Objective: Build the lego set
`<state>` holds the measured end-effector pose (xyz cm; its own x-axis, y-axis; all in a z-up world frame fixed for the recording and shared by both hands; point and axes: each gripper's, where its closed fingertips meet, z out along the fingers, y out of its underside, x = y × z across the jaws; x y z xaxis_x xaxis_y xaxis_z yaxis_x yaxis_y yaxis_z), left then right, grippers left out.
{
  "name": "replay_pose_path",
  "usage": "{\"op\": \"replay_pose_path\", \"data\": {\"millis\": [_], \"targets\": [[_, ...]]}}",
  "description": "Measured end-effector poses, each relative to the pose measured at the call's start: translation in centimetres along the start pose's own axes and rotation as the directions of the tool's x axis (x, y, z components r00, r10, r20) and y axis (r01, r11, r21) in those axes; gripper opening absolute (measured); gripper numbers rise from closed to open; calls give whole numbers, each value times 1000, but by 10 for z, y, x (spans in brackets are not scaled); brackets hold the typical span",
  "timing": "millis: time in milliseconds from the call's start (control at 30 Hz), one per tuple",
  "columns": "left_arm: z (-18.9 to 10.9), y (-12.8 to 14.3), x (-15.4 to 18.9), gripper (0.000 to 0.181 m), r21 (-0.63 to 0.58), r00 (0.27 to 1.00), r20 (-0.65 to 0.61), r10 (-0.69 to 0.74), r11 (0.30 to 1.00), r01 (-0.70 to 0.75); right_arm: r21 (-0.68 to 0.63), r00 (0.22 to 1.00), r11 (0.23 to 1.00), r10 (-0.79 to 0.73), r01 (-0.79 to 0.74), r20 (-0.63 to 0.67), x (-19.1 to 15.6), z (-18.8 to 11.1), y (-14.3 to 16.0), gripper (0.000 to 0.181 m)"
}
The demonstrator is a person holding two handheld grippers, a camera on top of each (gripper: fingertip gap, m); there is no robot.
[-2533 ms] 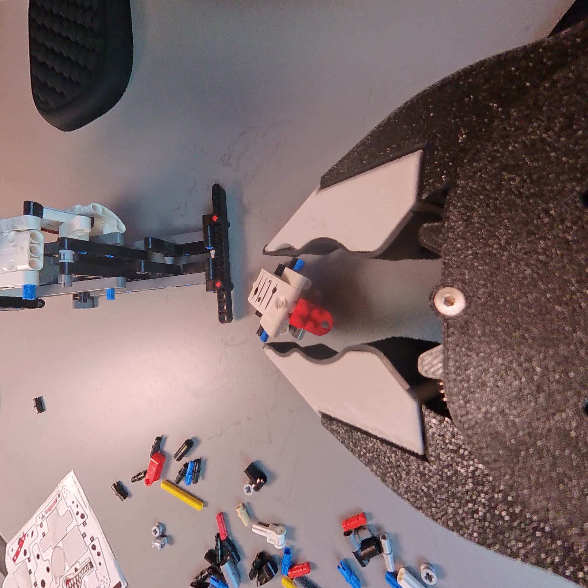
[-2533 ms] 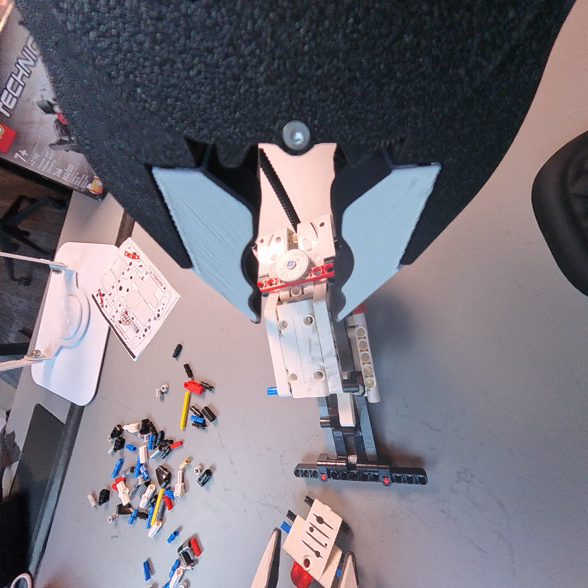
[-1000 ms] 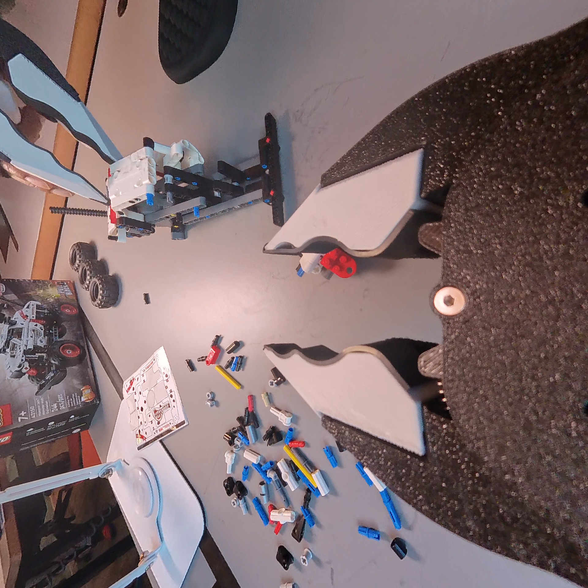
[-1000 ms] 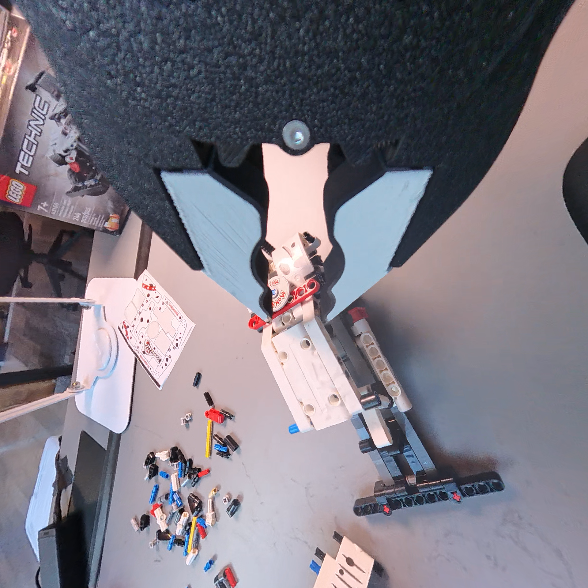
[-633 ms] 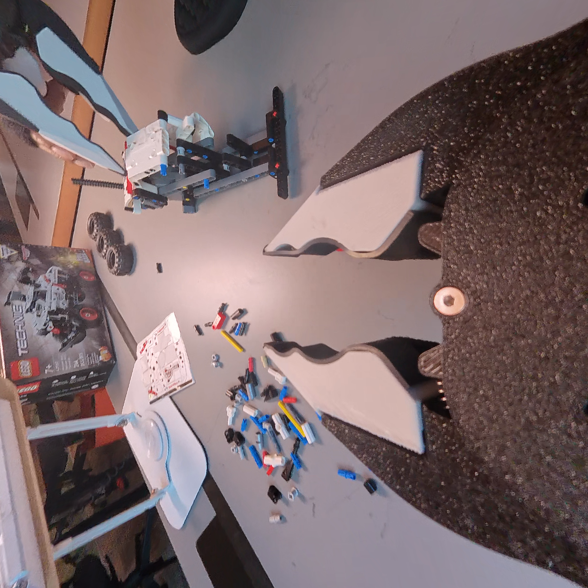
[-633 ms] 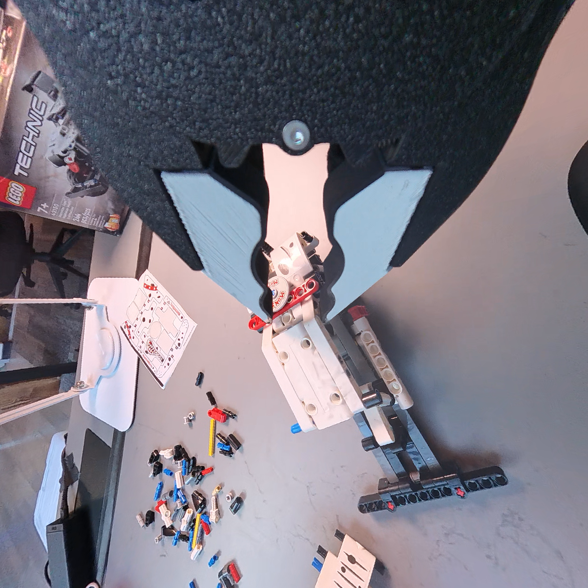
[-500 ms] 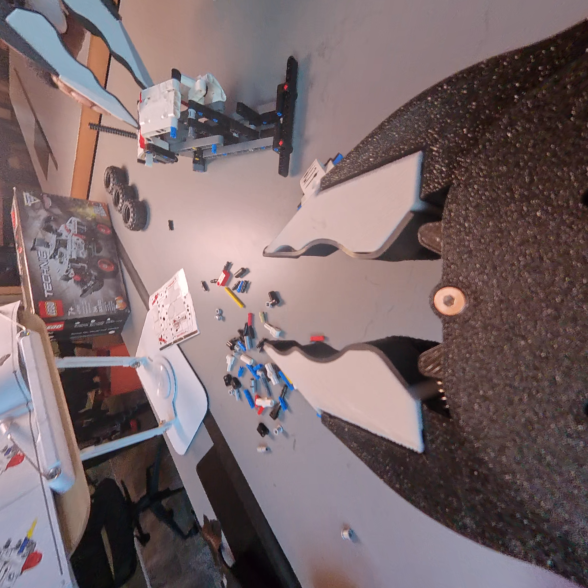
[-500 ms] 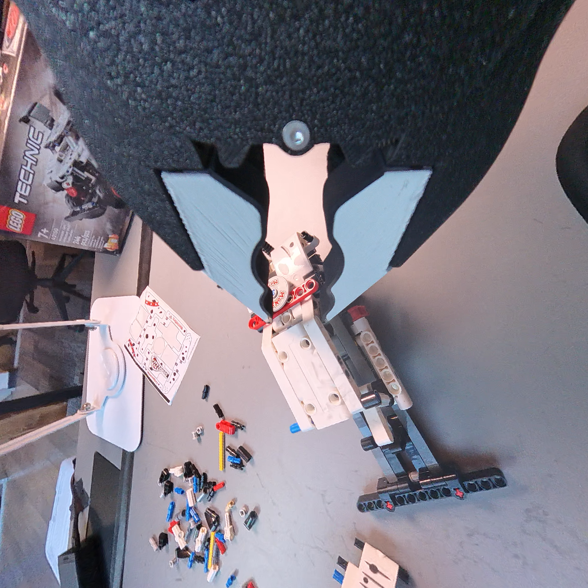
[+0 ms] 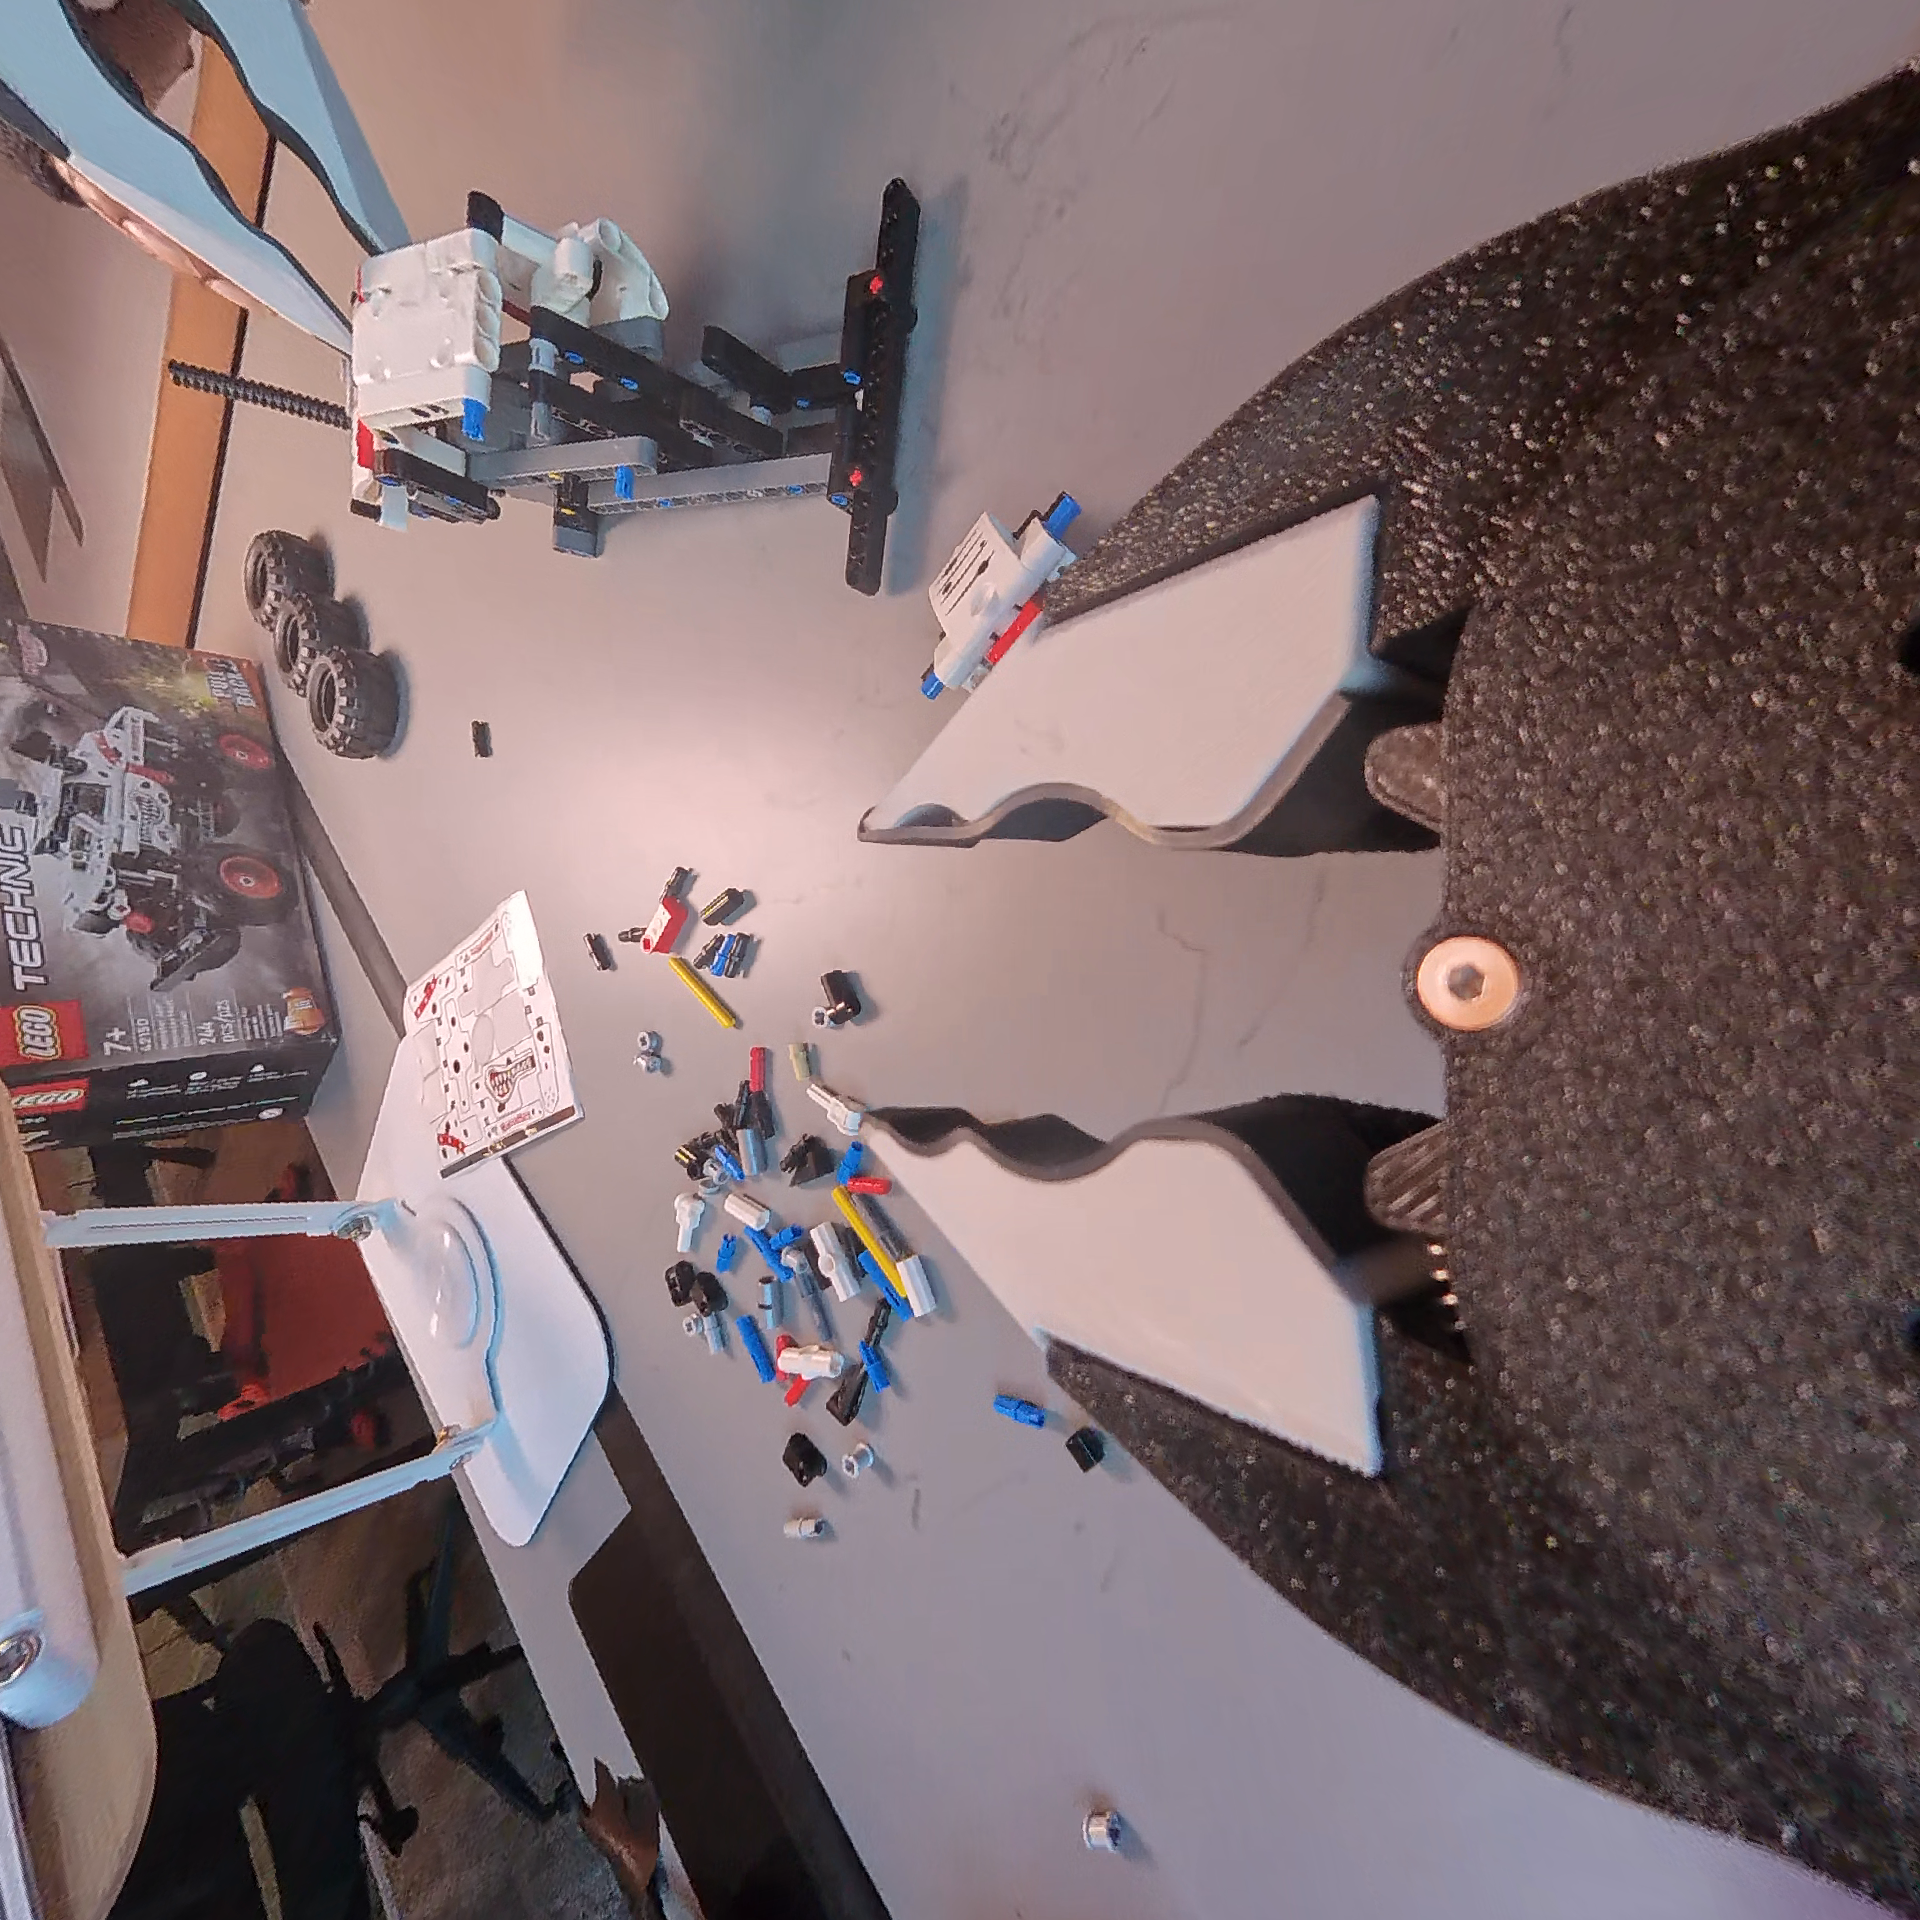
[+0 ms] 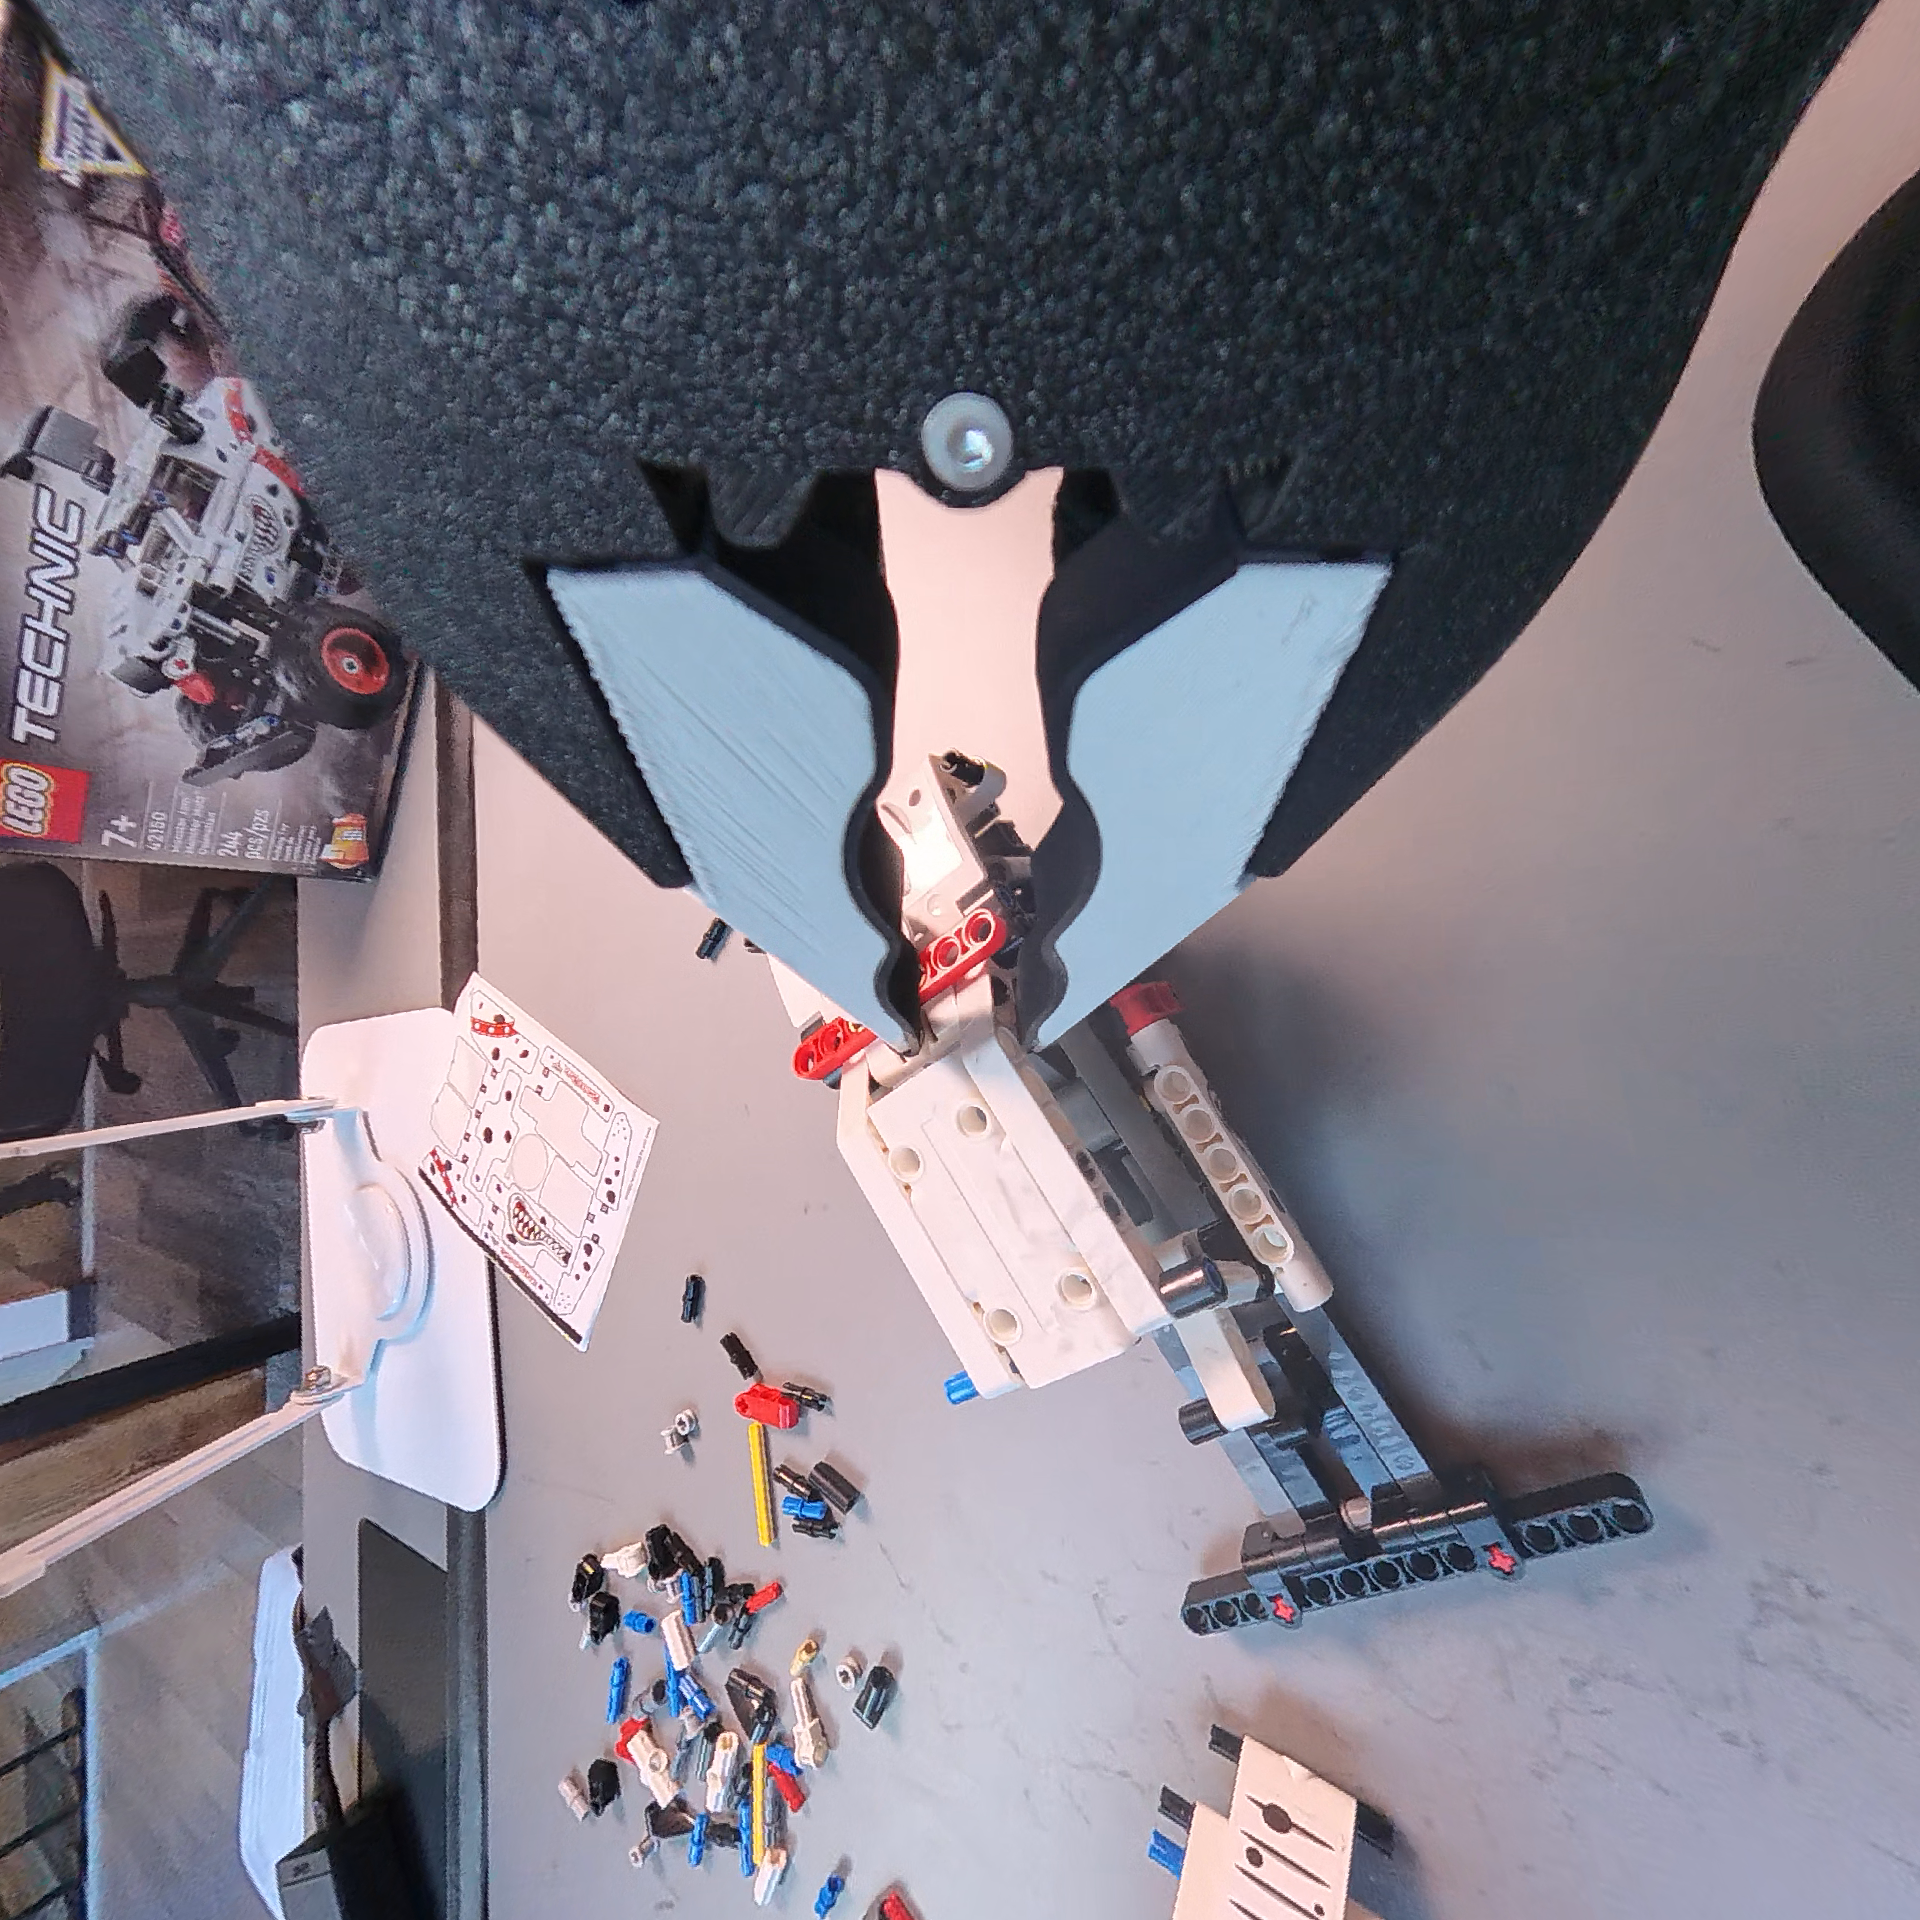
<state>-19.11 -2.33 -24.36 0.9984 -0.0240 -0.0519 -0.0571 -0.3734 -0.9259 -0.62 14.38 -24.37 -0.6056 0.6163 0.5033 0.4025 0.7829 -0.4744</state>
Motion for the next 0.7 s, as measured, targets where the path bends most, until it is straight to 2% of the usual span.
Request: {"op": "replay_pose_path", "data": {"millis": [567, 700], "targets": [[7, 3, 14, 50, -21, 999, -44, 12, 1000, -13, 38, 980, 983, 183, -181, -83, 0, -1, -1, 19], [6, 1, 15, 50, -16, 999, -46, 18, 1000, -19, 74, 952, 956, 289, -283, -102, 2, -11, -3, 25]]}}
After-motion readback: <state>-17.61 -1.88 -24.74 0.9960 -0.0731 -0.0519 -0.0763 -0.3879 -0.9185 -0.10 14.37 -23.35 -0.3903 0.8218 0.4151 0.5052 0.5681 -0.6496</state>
